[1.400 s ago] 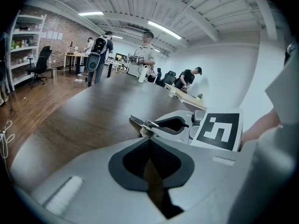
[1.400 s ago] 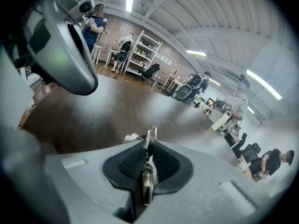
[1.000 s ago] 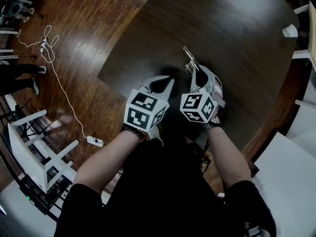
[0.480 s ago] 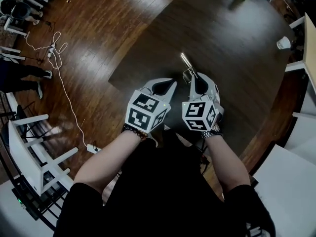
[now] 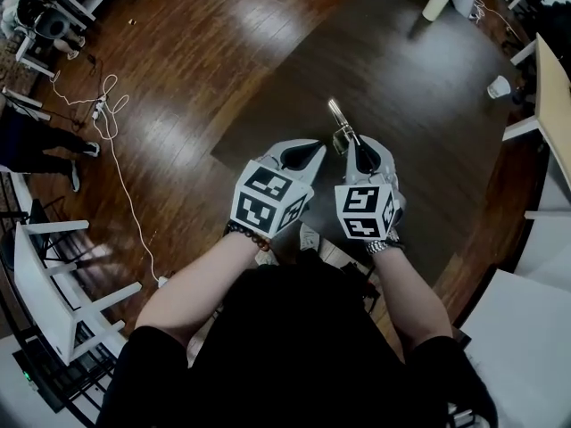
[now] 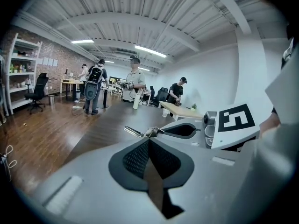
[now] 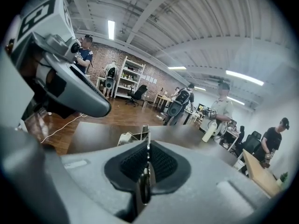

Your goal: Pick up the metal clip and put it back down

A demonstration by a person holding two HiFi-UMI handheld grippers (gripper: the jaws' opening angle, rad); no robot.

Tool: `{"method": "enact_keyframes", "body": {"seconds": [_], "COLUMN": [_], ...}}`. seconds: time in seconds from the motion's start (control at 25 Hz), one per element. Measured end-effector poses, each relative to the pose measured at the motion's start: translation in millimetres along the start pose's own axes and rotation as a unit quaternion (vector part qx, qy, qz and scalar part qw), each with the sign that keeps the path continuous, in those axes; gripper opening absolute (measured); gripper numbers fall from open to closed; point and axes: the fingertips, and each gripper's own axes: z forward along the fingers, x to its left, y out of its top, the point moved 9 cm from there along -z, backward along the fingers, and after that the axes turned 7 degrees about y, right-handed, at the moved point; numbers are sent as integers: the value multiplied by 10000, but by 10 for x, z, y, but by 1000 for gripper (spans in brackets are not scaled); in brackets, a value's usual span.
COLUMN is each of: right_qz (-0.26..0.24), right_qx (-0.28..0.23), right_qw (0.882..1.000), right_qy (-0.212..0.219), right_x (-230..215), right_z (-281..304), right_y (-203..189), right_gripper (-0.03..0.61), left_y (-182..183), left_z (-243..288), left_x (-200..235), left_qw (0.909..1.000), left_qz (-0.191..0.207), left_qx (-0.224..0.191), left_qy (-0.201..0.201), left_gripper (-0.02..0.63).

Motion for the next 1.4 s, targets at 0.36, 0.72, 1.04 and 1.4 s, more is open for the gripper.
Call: {"method": "enact_keyframes", "body": {"seconds": [0.36, 0.72, 1.04, 1.4], "right_qz": [-51, -133, -357, -626], "right_qx": [-163, -275, -442, -597], "right_qw": [9998, 9989, 9956, 9904], "right_qy": [86, 352, 740, 1080], "right_x": [36, 41, 222, 789], "right_z": [-117, -81, 37, 23], "right_y": [128, 176, 336, 708], "right_gripper": [-3, -4, -3, -3], "left_y": [62, 28, -52, -203], "left_z": [-93, -130, -305, -926], "left_x": [-26, -2, 168, 501], "left_qw": [9999, 9993, 9966, 9911], "left_qz": [-28, -142, -376, -601], "left_qx": [-95, -98, -151, -341], "left_qy": [15, 326, 712, 1139], "left_gripper": [17, 17, 17, 17]}}
